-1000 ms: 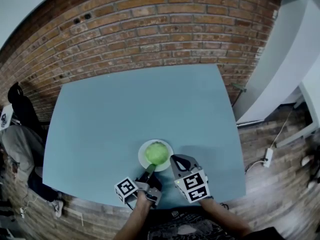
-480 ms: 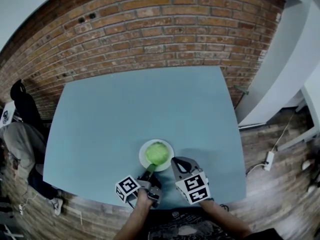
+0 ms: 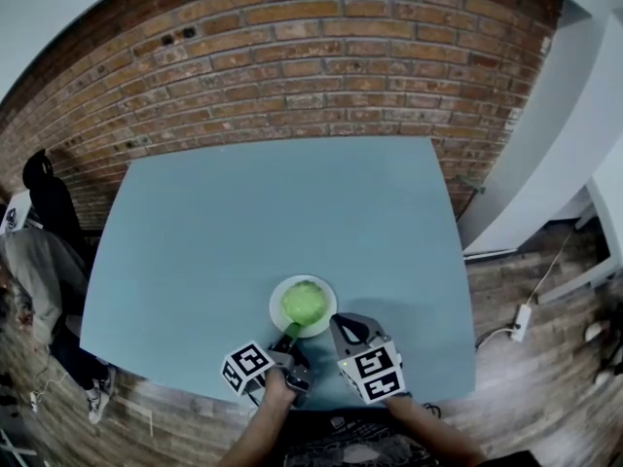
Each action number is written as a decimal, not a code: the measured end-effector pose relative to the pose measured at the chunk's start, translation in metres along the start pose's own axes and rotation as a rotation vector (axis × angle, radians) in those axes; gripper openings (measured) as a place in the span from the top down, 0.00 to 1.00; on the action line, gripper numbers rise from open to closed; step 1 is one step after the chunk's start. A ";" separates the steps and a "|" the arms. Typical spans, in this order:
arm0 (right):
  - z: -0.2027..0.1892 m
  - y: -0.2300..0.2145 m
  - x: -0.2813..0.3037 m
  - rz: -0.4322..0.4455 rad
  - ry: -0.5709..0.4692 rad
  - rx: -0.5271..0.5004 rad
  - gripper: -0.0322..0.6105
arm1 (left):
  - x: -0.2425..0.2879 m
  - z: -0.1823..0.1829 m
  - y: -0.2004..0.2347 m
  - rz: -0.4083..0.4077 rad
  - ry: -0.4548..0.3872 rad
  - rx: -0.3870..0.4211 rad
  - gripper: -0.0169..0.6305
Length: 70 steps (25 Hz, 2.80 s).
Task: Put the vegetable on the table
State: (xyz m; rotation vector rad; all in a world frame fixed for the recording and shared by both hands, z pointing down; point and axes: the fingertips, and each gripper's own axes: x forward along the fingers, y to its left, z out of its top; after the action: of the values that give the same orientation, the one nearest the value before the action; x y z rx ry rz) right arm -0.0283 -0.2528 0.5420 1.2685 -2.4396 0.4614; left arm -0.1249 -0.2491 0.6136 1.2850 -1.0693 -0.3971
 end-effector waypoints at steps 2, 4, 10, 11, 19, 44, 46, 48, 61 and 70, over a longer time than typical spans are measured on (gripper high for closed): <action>0.000 0.000 -0.001 0.001 -0.002 -0.001 0.94 | 0.000 0.000 0.001 0.023 0.001 0.022 0.89; -0.002 -0.001 -0.002 0.001 0.001 -0.001 0.94 | 0.000 -0.002 0.003 0.048 0.006 0.038 0.88; -0.003 -0.002 0.001 0.008 0.007 -0.004 0.94 | -0.001 0.001 0.006 0.149 0.028 0.165 0.86; -0.003 -0.001 0.001 0.012 0.008 -0.005 0.94 | 0.000 0.001 0.006 0.168 0.035 0.198 0.86; -0.004 0.000 -0.001 0.035 0.012 -0.004 0.94 | -0.001 0.002 0.008 0.251 0.056 0.295 0.86; -0.018 0.006 -0.009 0.123 0.032 -0.028 0.94 | -0.008 0.004 0.007 0.493 0.010 0.579 0.79; -0.020 0.011 -0.008 0.132 0.032 -0.027 0.94 | -0.010 0.003 0.009 0.508 0.015 0.605 0.78; -0.019 0.014 -0.009 0.139 0.031 -0.021 0.94 | -0.011 0.003 0.010 0.517 0.018 0.618 0.78; -0.016 0.013 -0.015 0.095 0.024 0.001 0.94 | -0.021 0.008 -0.005 0.541 0.010 0.869 0.77; -0.011 0.031 -0.025 0.069 0.023 -0.009 0.94 | -0.040 -0.019 -0.035 0.349 0.038 0.879 0.77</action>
State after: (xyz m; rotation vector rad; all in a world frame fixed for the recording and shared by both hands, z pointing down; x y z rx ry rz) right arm -0.0392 -0.2133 0.5369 1.1719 -2.4694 0.4798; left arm -0.1183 -0.2181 0.5666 1.7994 -1.4730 0.4184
